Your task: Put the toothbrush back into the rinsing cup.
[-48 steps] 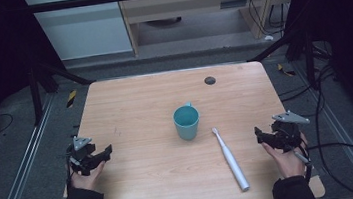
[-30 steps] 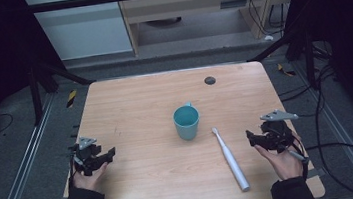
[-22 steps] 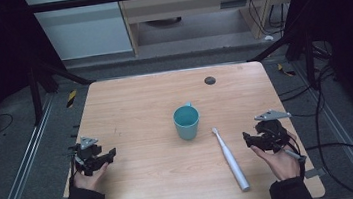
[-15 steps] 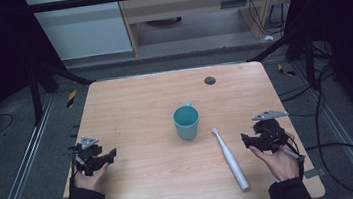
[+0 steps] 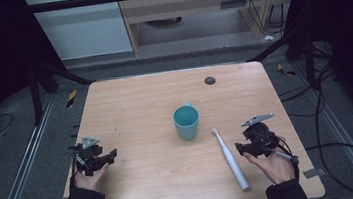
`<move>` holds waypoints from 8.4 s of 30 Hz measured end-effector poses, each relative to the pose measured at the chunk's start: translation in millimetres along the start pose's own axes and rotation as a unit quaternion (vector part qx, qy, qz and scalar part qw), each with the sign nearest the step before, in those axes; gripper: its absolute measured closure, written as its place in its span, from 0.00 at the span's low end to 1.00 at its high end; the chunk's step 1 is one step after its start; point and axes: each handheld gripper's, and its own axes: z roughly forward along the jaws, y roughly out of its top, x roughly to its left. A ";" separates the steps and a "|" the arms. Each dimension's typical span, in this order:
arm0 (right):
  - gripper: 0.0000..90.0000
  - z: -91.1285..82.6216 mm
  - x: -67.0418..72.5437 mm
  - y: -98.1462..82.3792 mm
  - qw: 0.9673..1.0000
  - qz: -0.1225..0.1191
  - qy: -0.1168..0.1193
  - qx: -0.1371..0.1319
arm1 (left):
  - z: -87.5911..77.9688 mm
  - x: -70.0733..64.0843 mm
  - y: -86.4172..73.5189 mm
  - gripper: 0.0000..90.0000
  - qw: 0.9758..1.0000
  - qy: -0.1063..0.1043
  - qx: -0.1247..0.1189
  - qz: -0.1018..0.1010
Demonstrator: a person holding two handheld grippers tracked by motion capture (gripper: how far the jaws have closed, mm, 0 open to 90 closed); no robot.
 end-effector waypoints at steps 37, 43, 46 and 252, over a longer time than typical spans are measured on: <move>0.61 31.0 23.6 -6.1 0.994 0.004 0.043 0.104 | 1.3 -0.6 -0.1 0.43 1.000 0.000 0.008 0.005; 0.62 36.2 25.1 -6.8 0.992 0.002 0.046 0.114 | 1.8 -0.4 -0.1 0.43 1.000 0.000 0.007 0.004; 0.63 38.1 25.2 -7.2 0.992 -0.001 0.048 0.116 | 1.9 -0.8 -0.1 0.43 1.000 -0.001 0.008 0.005; 0.73 108.2 96.3 112.4 0.961 0.067 0.024 -0.266 | 3.0 1.9 -0.4 0.44 1.000 0.002 0.003 -0.001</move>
